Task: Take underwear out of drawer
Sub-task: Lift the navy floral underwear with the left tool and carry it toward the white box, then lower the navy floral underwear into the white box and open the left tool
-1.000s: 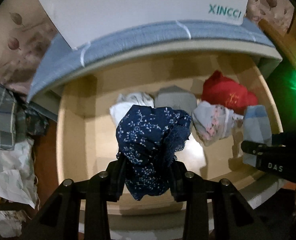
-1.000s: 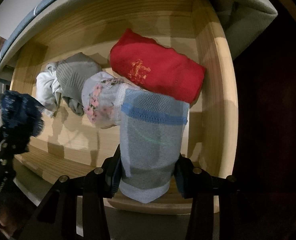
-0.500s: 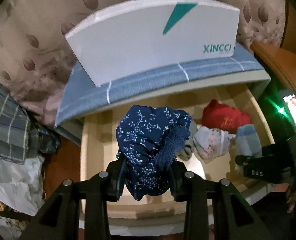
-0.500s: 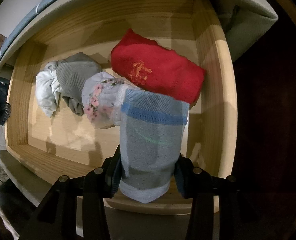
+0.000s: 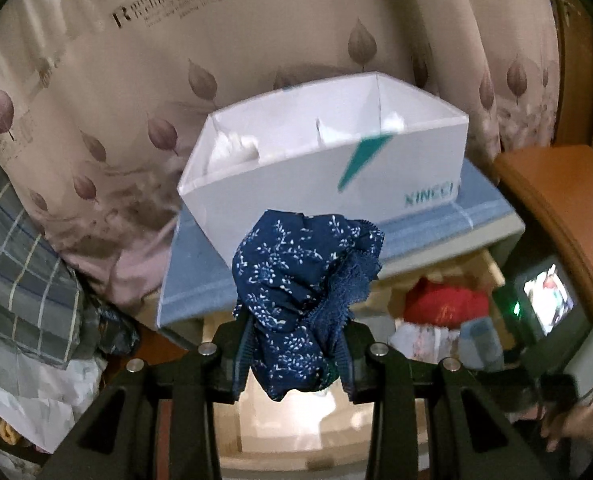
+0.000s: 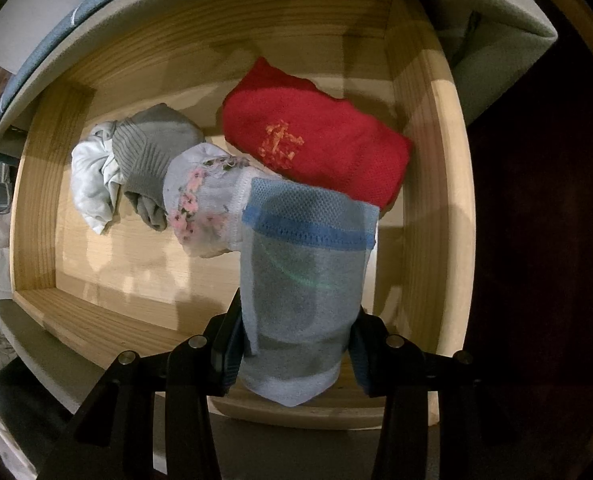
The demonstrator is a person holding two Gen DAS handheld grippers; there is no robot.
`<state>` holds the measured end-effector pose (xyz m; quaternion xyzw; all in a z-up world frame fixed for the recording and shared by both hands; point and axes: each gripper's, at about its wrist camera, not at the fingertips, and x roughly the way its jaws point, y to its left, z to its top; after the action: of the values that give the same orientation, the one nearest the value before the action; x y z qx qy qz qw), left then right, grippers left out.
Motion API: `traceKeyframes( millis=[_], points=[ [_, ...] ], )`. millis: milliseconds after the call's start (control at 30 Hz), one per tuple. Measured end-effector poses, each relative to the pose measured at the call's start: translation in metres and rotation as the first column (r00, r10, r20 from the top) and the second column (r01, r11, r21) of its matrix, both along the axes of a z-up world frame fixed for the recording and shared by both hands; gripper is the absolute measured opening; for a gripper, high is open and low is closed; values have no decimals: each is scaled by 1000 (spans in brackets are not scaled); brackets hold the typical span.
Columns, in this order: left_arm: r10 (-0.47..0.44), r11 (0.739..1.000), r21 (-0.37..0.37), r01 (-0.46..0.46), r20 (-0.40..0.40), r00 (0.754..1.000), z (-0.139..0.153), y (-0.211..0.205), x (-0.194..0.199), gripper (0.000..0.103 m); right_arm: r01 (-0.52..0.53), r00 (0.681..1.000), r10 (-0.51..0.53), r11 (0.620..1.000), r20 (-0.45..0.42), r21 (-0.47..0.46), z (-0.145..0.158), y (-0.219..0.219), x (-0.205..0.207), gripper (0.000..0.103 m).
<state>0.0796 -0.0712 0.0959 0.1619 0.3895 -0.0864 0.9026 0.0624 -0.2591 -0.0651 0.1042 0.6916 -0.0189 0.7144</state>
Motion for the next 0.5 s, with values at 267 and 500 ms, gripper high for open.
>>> traceKeyframes(
  millis=[267, 500],
  points=[
    [9, 1000, -14, -7, 132, 991, 55, 4, 28, 35, -3, 1000, 3, 1000, -4, 2, -1, -1, 2, 42],
    [46, 999, -28, -41, 222, 974, 92, 9, 73, 35, 0, 1000, 0, 1000, 1, 11, 1, -4, -1, 42]
  ],
)
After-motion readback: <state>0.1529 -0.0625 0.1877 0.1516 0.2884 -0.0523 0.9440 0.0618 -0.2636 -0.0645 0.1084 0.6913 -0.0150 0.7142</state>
